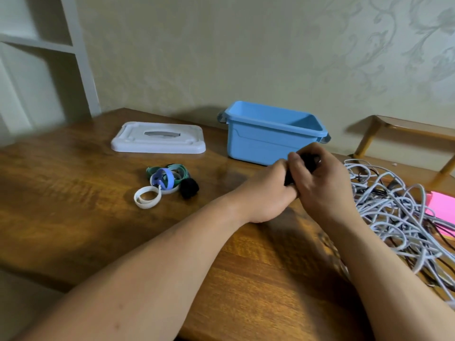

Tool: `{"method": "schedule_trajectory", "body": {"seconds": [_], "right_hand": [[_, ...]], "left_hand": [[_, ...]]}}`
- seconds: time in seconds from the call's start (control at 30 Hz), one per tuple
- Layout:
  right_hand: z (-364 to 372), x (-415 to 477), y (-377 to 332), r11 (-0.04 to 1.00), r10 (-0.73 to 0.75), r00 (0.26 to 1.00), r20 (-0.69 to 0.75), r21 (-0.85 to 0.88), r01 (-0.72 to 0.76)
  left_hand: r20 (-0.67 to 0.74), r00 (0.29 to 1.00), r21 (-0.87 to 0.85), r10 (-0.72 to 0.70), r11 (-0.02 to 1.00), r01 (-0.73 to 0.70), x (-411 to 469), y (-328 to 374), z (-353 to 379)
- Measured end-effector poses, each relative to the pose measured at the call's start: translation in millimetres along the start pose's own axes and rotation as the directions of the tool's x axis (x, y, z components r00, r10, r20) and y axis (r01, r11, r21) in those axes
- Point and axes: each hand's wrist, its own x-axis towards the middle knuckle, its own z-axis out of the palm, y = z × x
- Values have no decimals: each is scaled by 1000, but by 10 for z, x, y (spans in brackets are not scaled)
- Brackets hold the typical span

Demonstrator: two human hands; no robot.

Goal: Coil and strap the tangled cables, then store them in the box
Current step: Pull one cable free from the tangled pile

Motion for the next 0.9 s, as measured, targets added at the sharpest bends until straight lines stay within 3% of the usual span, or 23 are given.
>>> {"method": "schedule_trajectory", "body": {"seconds": [0.13, 0.2, 0.3, 0.37, 0.43, 0.5, 0.63, 0.77, 0.9], "right_hand": [[-22, -13, 13, 984, -51, 997, -50, -172, 41], [-6, -39, -14, 984, -54, 998, -36, -171, 48], [41, -85, -132, 996, 59, 991, 122, 67, -67], [86, -65, -226, 937, 162, 965, 207, 274, -216], [156, -2, -312, 875, 276, 924, 265, 330, -355], [293, 21, -429, 868, 305, 858, 413, 250, -429], [742, -128, -768, 980, 199, 751, 629, -104, -172], [1052, -191, -938, 981, 188, 755, 629, -156, -113], [908, -152, -795, 975, 214, 778, 590, -78, -209]], "left_hand": [[6, 998, -12, -61, 998, 61, -43, 4, 14], [-43, 997, 48, -57, 997, 59, -68, -45, 38], [-180, 981, 125, -67, 988, 90, -181, -155, 25], [-314, 943, 26, -107, 992, 121, -246, -216, -139], [-409, 900, -109, -150, 987, 115, -252, -272, -390], [-466, 859, -279, -211, 957, 83, -233, -341, -655], [-474, 795, -557, -379, 828, 63, -240, -383, -976], [-451, 797, -587, -402, 806, 74, -353, -359, -1071], [-436, 810, -599, -391, 798, 62, -362, -405, -1067]]}}
